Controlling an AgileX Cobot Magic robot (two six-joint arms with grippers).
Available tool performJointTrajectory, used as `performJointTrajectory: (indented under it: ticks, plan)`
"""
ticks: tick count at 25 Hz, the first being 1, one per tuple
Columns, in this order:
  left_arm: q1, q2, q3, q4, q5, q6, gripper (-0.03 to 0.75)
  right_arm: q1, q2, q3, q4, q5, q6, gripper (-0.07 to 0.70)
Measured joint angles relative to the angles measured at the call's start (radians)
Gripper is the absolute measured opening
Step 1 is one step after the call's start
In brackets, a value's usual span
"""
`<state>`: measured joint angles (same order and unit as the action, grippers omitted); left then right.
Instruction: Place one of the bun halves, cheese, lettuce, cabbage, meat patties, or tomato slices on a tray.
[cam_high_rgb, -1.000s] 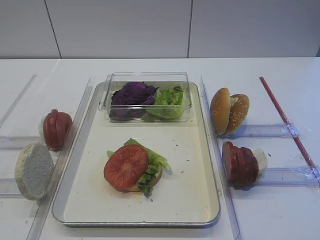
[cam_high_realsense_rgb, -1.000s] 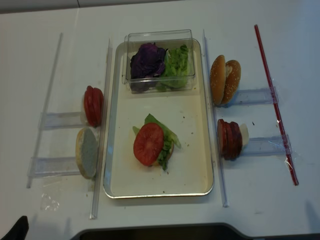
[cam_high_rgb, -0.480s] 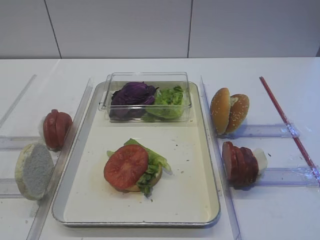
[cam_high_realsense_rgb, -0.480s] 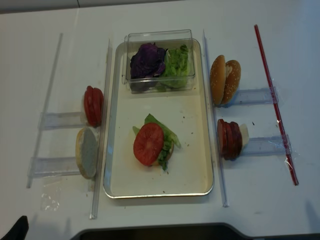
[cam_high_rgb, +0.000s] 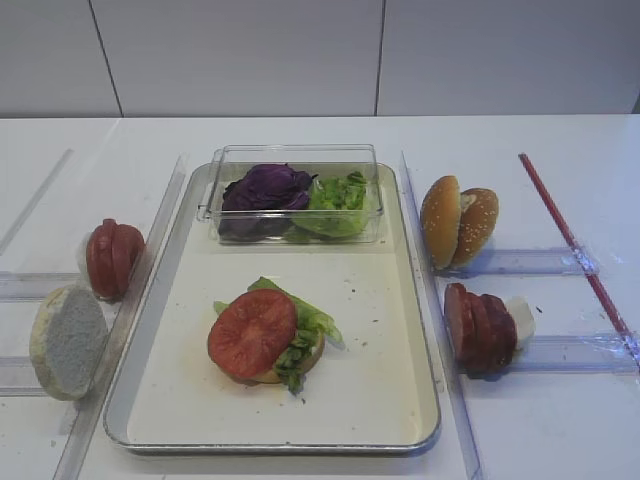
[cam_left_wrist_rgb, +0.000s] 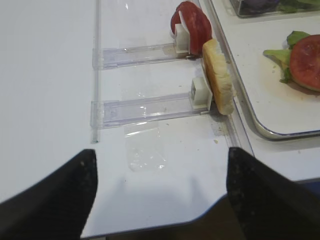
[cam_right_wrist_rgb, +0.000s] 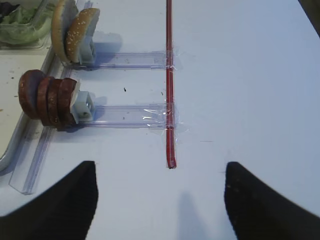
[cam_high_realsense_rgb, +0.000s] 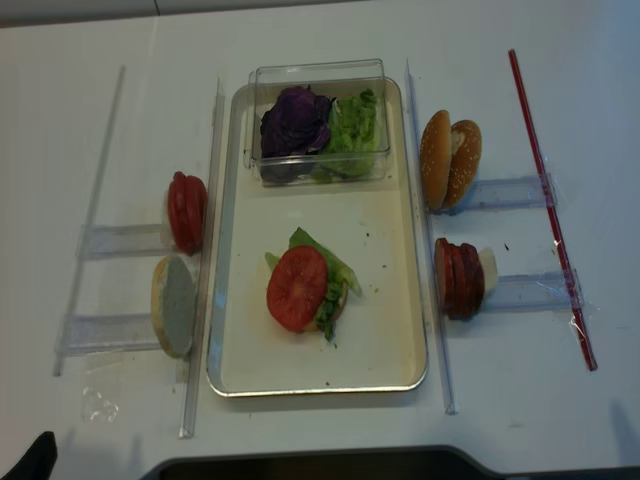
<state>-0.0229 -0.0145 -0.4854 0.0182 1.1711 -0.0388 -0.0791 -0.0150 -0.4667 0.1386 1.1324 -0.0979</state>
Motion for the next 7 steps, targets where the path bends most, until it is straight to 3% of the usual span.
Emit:
performJointTrajectory:
  ticks: [7]
  plan:
    - [0.0, 0.0, 0.0, 0.0, 0.0, 0.0, 0.533, 0.0, 0.0, 0.0, 0.0, 0.0, 0.0, 0.562]
